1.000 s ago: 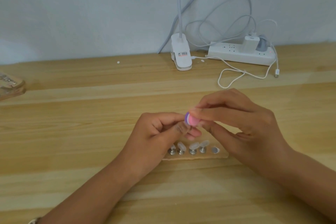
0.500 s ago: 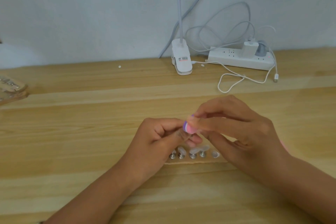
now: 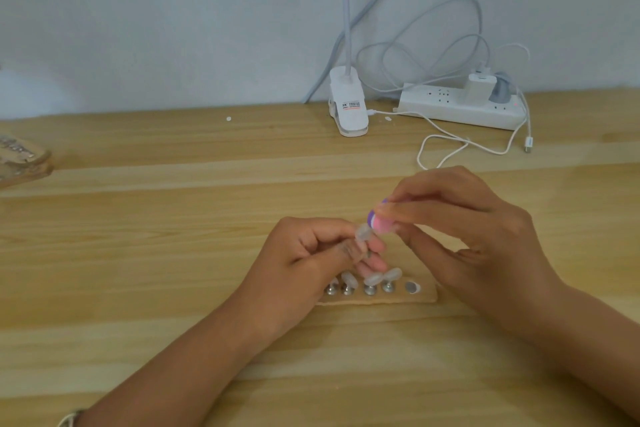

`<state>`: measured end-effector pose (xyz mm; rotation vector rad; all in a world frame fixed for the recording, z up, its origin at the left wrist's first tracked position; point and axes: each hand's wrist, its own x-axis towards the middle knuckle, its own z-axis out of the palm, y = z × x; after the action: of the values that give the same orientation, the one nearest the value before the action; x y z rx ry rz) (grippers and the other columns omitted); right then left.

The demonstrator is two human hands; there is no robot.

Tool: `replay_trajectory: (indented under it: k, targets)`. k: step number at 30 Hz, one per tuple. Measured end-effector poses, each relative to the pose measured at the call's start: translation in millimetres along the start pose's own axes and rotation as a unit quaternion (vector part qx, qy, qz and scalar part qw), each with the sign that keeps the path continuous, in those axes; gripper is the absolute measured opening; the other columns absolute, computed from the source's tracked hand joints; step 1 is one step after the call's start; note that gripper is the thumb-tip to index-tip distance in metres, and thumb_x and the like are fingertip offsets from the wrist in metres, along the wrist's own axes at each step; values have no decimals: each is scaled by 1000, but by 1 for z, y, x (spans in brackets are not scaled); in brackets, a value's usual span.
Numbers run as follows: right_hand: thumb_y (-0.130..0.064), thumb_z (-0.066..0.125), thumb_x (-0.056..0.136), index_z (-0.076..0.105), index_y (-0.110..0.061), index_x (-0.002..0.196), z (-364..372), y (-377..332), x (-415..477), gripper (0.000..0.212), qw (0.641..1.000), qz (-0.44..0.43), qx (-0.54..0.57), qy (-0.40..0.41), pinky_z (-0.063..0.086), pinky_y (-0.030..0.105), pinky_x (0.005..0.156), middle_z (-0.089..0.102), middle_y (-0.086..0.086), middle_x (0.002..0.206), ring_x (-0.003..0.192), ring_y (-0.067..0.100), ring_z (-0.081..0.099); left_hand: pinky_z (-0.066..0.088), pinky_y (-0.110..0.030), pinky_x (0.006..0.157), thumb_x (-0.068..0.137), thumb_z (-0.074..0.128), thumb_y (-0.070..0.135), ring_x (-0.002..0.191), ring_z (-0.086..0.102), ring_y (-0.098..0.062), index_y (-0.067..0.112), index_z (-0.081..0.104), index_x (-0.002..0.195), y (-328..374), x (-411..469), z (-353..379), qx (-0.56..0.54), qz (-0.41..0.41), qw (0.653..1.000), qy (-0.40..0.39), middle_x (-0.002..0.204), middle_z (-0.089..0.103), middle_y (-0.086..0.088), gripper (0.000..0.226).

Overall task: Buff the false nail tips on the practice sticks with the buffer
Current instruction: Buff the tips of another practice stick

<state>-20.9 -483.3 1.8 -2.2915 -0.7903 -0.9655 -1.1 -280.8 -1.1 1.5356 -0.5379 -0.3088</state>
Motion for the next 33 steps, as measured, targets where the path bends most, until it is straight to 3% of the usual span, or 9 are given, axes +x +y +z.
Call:
replay_trajectory:
  k: [6,11,13,16,17,21,25,29,33]
  targets:
    - [-2,73,85,76,-9,105,-2,-3,0,21,999,34,15,17,50,33,84,69,6,101,91,21,65,51,-16,66,92,57,7,75,70,-16,3,74,92,-2,1,-1,2,17,1000,24,81,74,-10,17]
    - [7,71,84,74,-4,111,3,-9,-1,29,1000,-12,18,-16,51,32,84,69,9,105,93,24,66,52,-17,62,88,62,15,72,69,-10,8,76,94,-4,0,1,45,26,998,37,77,75,-6,16]
    - [7,70,84,74,-4,112,1,-6,-1,30,999,5,29,-19,52,34,83,69,9,106,94,24,66,52,-22,61,89,64,10,69,67,-14,10,77,91,-4,0,1,52,33,997,47,75,73,-9,13]
    - [4,62,91,72,-7,116,3,-12,0,29,998,-28,42,-47,50,28,87,67,6,111,97,23,64,39,-38,50,87,68,23,62,52,-24,27,77,85,-1,1,1,64,55,995,44,72,67,-23,10]
    - [4,60,92,72,-7,117,3,-12,0,30,997,-40,38,-56,49,27,88,67,6,112,98,24,64,36,-37,49,87,68,26,60,49,-22,31,77,84,-2,1,1,69,59,995,43,70,65,-24,10]
    - [12,66,84,75,-4,111,-1,-3,3,34,998,-8,10,-69,50,30,85,69,8,109,96,28,66,39,-13,53,88,68,10,56,51,0,18,78,87,-5,1,0,92,58,992,66,64,65,9,13]
    - [4,59,93,73,-7,117,3,-11,-1,30,996,-33,25,-85,49,27,88,67,6,111,97,24,62,40,-18,52,86,68,28,56,49,-3,27,75,80,-3,0,0,122,69,988,61,63,58,11,9]
    - [7,65,87,74,-6,114,0,-1,-2,32,997,1,29,-70,51,34,85,68,7,109,98,24,64,48,-23,61,87,67,20,66,61,-12,24,76,84,-6,-5,3,204,93,969,100,74,65,4,11]
    - [10,66,84,74,-6,116,6,-7,-5,36,998,-23,30,-60,51,34,83,68,8,110,95,27,64,47,-28,60,87,59,28,68,58,-16,23,71,78,-5,-6,6,264,126,950,109,71,59,6,15]
